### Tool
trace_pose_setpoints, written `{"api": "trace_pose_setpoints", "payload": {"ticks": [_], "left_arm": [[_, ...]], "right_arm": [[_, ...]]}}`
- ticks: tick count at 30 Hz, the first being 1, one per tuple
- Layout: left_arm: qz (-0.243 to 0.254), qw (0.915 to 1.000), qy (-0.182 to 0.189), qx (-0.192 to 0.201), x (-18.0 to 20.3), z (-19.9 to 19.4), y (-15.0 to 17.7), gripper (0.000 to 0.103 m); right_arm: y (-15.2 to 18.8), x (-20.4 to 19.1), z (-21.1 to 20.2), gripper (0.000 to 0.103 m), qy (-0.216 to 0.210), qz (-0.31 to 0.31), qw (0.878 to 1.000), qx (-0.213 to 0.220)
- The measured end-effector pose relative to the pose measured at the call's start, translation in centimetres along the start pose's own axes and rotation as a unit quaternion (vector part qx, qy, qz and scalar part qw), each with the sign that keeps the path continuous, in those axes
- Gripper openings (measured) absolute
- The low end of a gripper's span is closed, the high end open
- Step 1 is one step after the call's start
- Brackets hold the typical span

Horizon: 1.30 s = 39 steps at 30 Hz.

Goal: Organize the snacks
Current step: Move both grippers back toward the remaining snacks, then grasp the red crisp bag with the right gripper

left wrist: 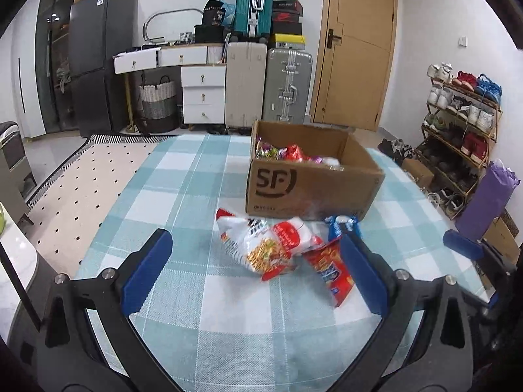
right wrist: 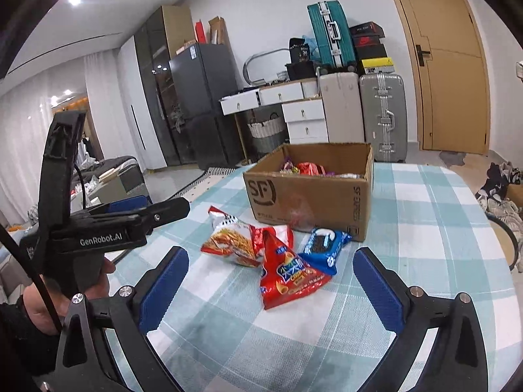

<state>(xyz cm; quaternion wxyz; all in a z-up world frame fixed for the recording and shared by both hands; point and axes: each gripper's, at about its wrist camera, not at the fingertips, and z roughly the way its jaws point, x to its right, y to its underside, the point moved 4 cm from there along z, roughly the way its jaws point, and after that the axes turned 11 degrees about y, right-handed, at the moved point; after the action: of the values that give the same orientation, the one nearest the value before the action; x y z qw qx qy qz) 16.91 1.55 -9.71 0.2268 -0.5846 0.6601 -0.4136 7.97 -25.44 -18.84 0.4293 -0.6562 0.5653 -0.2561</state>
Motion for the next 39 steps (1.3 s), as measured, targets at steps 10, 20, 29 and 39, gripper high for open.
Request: {"api": "trace_pose_setpoints", "payload": {"ticks": [10,20,29,39], "left_arm": [[-0.022,0.9991,-0.007,-0.037,-2.9,4.9,4.2,0.102],[-0.038,0.9979,-0.023,-0.047,-4.7,6.3,5.7,0.102],[-0.051,0.9967,-0.034,-0.054,-5.7,6.9,5.5,0.102],[-0.057,0.9961,-0.036,-0.056,-6.0,7.0,5.7,0.102]], "right_arm": [[2.3,0.7,5.7,0.102,-0.009,0.019,0.997,-0.076],[2.5,-0.5,10.4,0.102,0.018,-0.020,0.994,-0.106],[2.5,-1.7,12.5,0.088,0.007,-0.035,0.991,-0.130],[2.7,-1.9,13.4,0.040,-0.012,-0.027,0.990,-0.141]]}}
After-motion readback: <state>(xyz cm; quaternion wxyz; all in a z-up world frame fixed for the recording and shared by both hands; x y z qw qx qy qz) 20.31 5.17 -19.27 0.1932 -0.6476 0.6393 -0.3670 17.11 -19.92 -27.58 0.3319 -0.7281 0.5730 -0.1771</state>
